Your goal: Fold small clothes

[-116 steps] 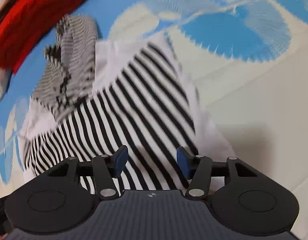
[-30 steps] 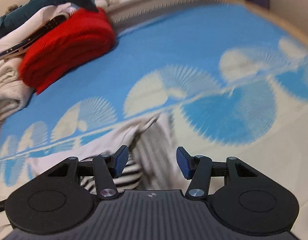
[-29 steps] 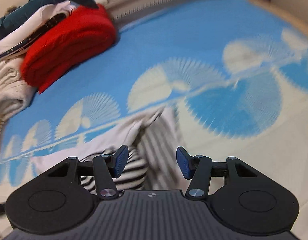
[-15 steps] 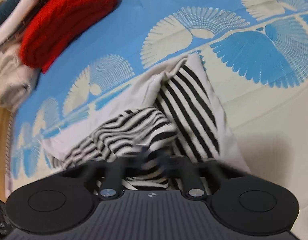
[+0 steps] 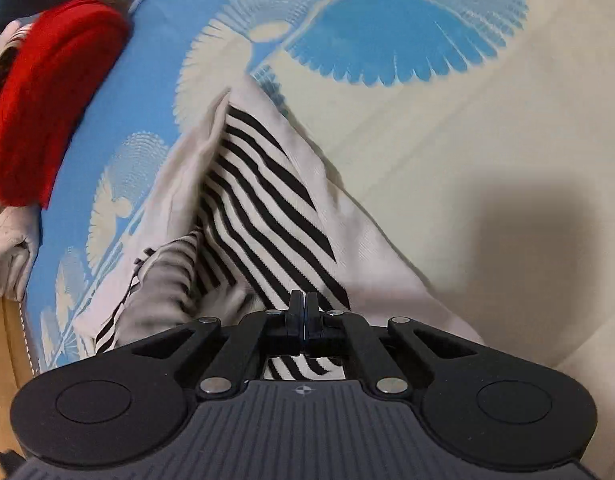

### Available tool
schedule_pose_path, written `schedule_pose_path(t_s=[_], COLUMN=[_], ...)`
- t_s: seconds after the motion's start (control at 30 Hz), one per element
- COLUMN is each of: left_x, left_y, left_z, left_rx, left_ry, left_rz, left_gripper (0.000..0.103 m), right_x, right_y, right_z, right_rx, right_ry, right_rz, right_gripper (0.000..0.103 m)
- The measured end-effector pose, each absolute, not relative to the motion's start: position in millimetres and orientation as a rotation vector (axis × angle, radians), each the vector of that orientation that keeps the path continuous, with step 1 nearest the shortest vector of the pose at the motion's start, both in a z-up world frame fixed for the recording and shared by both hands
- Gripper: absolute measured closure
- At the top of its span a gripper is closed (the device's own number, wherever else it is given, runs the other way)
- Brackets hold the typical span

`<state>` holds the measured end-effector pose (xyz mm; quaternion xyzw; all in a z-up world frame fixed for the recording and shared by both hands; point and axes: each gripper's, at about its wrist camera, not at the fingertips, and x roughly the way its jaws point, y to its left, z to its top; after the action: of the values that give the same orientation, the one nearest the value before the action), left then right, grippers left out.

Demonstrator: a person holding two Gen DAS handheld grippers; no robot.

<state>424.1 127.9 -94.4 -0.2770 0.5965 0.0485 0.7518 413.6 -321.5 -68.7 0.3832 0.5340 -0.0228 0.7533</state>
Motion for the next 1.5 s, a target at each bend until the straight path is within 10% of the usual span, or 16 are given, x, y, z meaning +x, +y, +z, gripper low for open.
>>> schedule_pose_path(t_s=[0.1,0.2,0.43,0.53,0.77,0.93,1.0,1.2,1.5], left_x=[426,431,430,429,423,427,428,429,433], left_y=[130,133,137,135,142,146,147,144,128], left_z=[-75,-78,-88,-77,-35,-87,-85,-49,-93], left_rx=[-0.593,-0.637,-0.621,-0.611,-0.61,-0.565,-0.554,-0.579,-0.505], left_ry=[1.205,1.195,1.262,1.207,0.975,1.288,1.284,1.086,1.302], left_rz=[0.111,0.135,0.144,0.092,-0.021,0.102,0.087,0.007,0.096], left_gripper=[0.062,0.061,0.074,0.1,0.1,0.096,0.096,0.083,0.086], right_x=[418,424,428,425,408,412,409,406,426], right_y=[-310,-294,-247,-245,-288,-295,-296,-297,-274], right_z=[-51,-41,-56,-51,-6,-66,-79,-22,-70], right_rx=[0.868,0.869,0.76,0.728,0.952,0.91,0.909,0.705,0.697], right_ry=[1.064,1.057,1.187,1.144,0.748,1.145,1.212,0.937,1.225], right_rz=[0.049,0.111,0.135,0.12,0.157,-0.085,-0.141,-0.163,0.056], right_gripper=[0.09,0.037,0.04,0.099,0.1,0.098,0.08,0.058,0.061])
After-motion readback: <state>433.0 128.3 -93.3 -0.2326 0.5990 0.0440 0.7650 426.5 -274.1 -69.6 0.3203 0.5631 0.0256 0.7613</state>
